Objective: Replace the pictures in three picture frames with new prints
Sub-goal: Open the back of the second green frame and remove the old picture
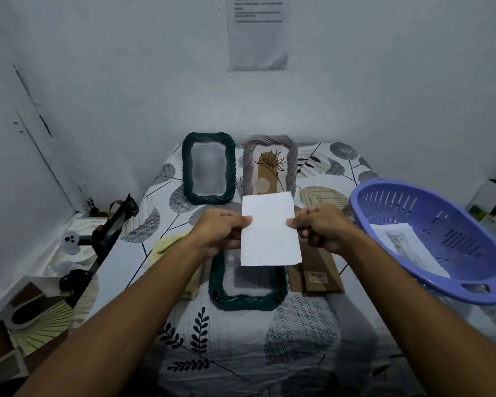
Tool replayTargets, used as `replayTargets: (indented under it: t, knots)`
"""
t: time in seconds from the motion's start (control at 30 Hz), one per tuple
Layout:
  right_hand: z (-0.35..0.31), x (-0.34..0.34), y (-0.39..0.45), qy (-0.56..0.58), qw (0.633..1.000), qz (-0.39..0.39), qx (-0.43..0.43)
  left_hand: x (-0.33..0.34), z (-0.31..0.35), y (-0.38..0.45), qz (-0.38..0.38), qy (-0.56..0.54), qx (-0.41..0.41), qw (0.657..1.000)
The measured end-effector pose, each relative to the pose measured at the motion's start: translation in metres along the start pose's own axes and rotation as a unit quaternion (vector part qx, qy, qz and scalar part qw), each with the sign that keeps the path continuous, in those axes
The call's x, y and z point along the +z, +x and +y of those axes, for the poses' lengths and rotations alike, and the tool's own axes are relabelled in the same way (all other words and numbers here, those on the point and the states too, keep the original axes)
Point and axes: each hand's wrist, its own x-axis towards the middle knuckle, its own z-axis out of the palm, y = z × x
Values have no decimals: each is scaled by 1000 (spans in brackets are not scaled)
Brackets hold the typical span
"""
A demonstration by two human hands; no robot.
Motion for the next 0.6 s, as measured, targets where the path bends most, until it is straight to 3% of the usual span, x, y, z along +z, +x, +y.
replayTargets:
  t: [0.13,0.27,0.33,0.4,0.5,0.6]
  knots:
    - [-11,-24,-17,-104,989,51,-87,19,5,7,-11,-33,-2,999]
    - [-8,-69,-19,-252,940,163,-164,43,2,16,-31,-38,-8,999]
    - [-2,-89,-22,-338,917,173,-121,56,-2,22,-34,-38,-14,999]
    - [5,-102,-28,-368,917,140,-60,72,-5,25,-34,-43,-23,998]
    - [16,-109,-35,-320,944,83,-9,94,-8,29,-37,-58,-36,997]
    - [22,-112,-33,-281,957,75,-1,113,-12,36,-41,-57,-46,996]
